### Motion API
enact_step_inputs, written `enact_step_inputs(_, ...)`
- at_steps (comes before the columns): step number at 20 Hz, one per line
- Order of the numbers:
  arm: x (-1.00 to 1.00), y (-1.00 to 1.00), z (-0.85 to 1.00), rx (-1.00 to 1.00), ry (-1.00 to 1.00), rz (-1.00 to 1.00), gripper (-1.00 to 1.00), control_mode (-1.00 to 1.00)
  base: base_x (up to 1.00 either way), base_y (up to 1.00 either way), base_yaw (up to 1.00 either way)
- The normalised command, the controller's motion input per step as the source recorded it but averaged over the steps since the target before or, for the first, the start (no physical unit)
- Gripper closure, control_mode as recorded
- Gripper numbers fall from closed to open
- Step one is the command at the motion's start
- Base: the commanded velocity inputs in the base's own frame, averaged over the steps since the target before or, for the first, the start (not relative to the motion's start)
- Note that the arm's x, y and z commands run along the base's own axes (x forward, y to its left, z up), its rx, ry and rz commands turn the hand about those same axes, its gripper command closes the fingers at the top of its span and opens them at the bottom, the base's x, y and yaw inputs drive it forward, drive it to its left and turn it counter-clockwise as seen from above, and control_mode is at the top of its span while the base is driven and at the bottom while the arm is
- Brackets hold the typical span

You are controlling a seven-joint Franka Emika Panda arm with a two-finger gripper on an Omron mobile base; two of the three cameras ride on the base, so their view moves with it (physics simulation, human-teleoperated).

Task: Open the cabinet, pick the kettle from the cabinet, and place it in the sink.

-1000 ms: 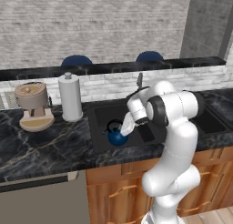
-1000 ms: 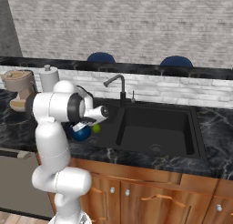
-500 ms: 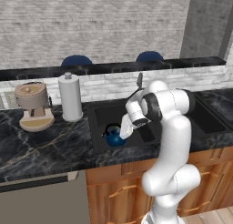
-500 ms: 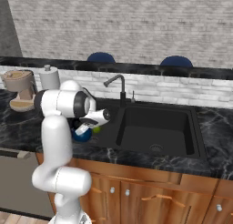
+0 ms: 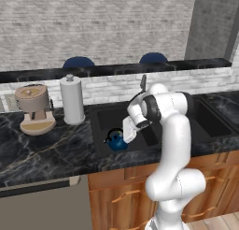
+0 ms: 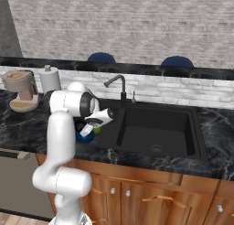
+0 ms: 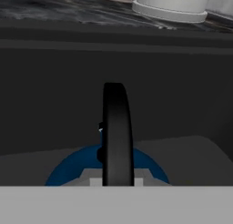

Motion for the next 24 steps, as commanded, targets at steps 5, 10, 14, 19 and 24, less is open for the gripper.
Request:
enact_step_inputs(5, 0.27, -0.03, -0.21, -0.03, 0.00, 0.11, 1.00, -1.00, 0.00, 0.00, 0.00)
enact_step_inputs(10, 0.13, 0.00, -0.29, -0.02, 0.00, 0.07, 1.00, -1.00, 0.00, 0.00, 0.00)
enact_step_inputs(14, 0.01, -0.01, -0.36, 0.00, 0.00, 0.05, 1.00, -1.00, 0.00, 0.00, 0.00)
enact_step_inputs(19, 0.00, -0.02, -0.39, 0.00, 0.00, 0.01, 1.00, -1.00, 0.00, 0.00, 0.00)
enact_step_inputs(24, -0.08, 0.00, -0.42, 0.00, 0.00, 0.00, 1.00, -1.00, 0.00, 0.00, 0.00)
